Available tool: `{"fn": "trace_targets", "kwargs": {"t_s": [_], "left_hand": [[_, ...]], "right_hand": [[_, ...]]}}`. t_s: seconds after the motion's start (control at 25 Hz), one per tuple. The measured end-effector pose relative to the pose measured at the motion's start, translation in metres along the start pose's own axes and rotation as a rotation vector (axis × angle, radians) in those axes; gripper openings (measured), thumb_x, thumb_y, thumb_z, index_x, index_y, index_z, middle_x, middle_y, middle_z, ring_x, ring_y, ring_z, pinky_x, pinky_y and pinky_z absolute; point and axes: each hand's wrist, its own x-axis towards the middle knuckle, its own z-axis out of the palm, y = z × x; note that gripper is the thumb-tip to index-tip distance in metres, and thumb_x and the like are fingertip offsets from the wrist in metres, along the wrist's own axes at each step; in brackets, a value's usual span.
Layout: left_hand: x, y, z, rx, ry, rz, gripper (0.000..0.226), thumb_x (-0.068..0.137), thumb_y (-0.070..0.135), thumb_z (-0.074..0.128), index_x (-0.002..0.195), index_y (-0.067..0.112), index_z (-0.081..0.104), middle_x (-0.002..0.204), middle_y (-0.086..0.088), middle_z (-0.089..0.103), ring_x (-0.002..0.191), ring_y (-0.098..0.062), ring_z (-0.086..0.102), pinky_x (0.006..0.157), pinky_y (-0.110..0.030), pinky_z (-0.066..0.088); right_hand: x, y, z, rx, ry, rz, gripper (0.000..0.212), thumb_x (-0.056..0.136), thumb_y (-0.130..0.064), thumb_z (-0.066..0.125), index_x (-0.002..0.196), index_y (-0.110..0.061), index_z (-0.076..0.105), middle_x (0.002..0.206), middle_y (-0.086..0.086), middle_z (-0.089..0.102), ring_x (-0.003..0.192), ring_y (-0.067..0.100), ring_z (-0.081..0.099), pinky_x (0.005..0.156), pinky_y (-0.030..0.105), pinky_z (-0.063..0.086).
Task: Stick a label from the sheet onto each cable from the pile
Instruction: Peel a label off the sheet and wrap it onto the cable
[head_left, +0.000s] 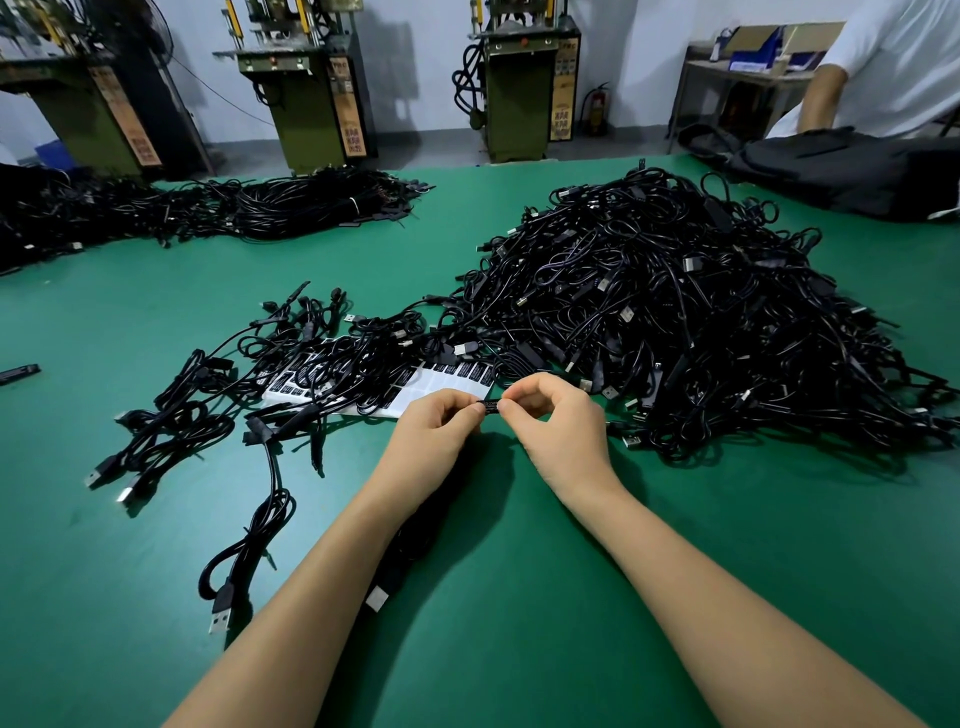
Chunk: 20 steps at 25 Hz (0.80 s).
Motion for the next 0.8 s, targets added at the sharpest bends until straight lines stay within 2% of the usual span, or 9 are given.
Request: {"fn": "trace_targets", "kwargs": {"t_s": [0.2,0.44,0.56,0.8], "left_hand": [[0.002,-0.0021,0.0006,0.006,0.004,-0.011,0.024,0.096,0.022,0.054,0.08,0.005,0.062,0.067,-0.004,0.051,0.054,-0.013,0.039,0.052,-0.027,0.032],[0.0014,-0.0009,0.0003,0.124,0.025,0.035,0.023,0.095,0.023,0.056,0.073,0.025,0.062,0.061,0.009,0.054,0.053,-0.003,0.043,0.054,-0.02,0.036],[0.0006,-0.0003,0.0001,0.141,0.031,0.057,0.02,0.095,0.023,0.057,0.076,0.024,0.064,0.063,0.009,0.057,0.057,-0.005,0.046,0.058,-0.022,0.038],[-0.0017,-0.0002,0.0,0.158,0.021,0.09,0.016,0.094,0.023,0.058,0.081,0.02,0.065,0.062,0.01,0.056,0.054,-0.001,0.044,0.055,-0.019,0.036]], "right_hand": [[0.0001,0.0008,-0.0001,-0.027,0.005,-0.008,0.01,0.082,-0.021,0.071,0.076,-0.029,0.068,0.073,-0.007,0.066,0.07,0.004,0.059,0.066,0.018,0.046],[0.0005,0.001,0.0005,-0.059,-0.024,-0.048,0.013,0.086,-0.013,0.068,0.079,-0.025,0.065,0.088,-0.005,0.059,0.079,0.011,0.058,0.079,0.028,0.048],[0.0007,0.0009,0.0005,-0.094,-0.035,-0.038,0.009,0.087,-0.014,0.067,0.082,-0.021,0.065,0.088,-0.007,0.055,0.08,0.015,0.058,0.081,0.034,0.048],[0.0039,-0.0006,0.0005,-0.148,-0.079,0.051,0.006,0.09,-0.019,0.063,0.085,-0.022,0.062,0.095,-0.001,0.06,0.08,0.017,0.056,0.081,0.036,0.047]]}}
